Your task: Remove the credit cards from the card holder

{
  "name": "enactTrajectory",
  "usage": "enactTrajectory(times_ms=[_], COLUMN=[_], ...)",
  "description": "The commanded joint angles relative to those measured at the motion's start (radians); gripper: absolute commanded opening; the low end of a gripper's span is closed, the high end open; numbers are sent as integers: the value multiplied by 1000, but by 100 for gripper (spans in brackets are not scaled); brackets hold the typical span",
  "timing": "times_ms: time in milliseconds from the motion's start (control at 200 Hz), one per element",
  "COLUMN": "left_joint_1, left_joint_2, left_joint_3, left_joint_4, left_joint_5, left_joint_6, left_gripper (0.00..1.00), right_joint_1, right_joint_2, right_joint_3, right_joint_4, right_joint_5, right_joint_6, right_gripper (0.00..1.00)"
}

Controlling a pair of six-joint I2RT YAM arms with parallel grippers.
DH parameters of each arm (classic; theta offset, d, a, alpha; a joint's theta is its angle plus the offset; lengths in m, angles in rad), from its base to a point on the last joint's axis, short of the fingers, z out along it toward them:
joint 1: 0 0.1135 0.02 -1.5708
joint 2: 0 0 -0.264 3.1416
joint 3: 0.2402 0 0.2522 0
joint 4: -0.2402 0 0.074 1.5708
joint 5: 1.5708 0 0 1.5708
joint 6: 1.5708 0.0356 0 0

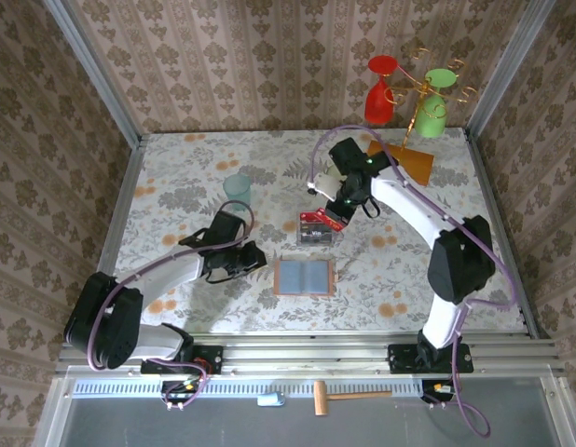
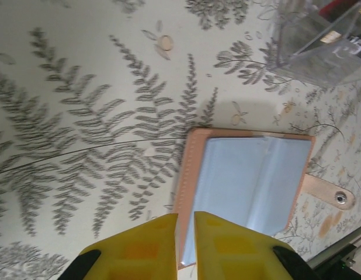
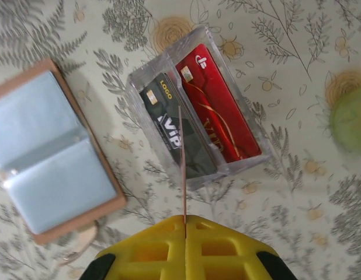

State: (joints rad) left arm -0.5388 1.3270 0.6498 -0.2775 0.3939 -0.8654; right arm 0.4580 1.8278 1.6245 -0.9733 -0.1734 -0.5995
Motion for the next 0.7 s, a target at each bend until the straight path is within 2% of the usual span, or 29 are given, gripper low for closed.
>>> enactTrajectory(times_ms=[0, 275, 295, 395, 695], left_joint_1=[28, 76, 104, 125, 166], left_joint_2=[-36, -98, -102, -113, -132], left_joint_3=[-28, -63, -65, -71, -88], left_joint_4=[-43, -81, -84, -96, -113], left_joint_5=[-15, -18, -18, -15, -4], left_joint_6=[32, 45, 48, 52, 65], left_gripper=[16, 18, 18, 18, 19], right_joint_1=[16, 29, 31, 37, 45], right_joint_2=[78, 245, 254, 300, 405], right_joint_3=[112, 337, 350, 419, 505], right_joint_4=[-127, -227, -230, -265, -303], right_joint_5=[82, 89, 87, 65, 60], right_joint_6=[-199, -284, -286, -300, -319], right_gripper=[0, 0, 0, 0, 0])
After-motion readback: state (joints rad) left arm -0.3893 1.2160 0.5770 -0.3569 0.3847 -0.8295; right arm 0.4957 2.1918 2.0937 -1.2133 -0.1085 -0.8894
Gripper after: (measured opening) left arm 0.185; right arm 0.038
